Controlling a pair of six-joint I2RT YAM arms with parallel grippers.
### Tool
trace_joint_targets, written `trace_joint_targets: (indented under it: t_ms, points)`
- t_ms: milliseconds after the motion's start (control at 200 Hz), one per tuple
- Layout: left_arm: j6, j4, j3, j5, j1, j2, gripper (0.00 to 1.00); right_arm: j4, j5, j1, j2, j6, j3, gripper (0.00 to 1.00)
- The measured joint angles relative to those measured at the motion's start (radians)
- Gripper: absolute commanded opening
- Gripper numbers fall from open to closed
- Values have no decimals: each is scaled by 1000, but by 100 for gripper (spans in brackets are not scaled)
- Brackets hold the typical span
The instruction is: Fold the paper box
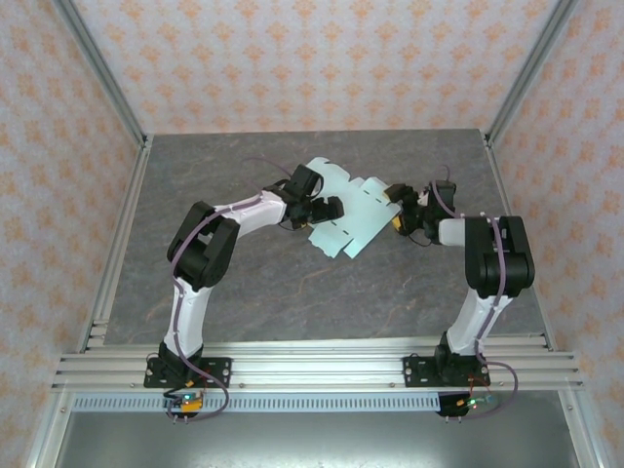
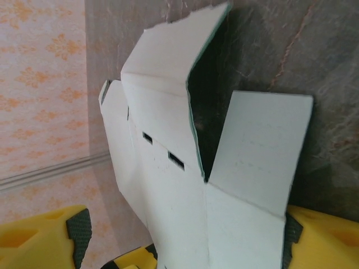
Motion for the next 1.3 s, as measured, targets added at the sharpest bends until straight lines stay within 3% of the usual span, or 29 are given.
trace_joint_targets:
  t_ms: [110, 185, 561, 731, 911, 1111, 1301]
  points:
    - [0, -1, 0, -7, -3, 0, 95, 82, -37, -5, 31, 14, -1, 82]
    - [0, -2, 0, -7, -4, 0, 95, 137, -57, -3, 54, 26, -3, 75]
    - [-18, -1, 0, 26, -5, -5, 95, 229, -162, 5, 64, 25, -2, 11]
    - [-37, -6, -33, 49, 1, -66, 97, 161, -179, 7, 32, -39, 1, 7]
    - [-53, -12, -71, 59, 47, -270, 99, -102, -131, 29, -154, -243, 44, 7]
    - [-32, -18, -65, 46, 180, -491, 100, -440, 101, 119, -435, -568, 219, 7]
    - [-8, -44, -94, 16, 300, -566, 100, -678, 372, 359, -554, -918, 431, 13]
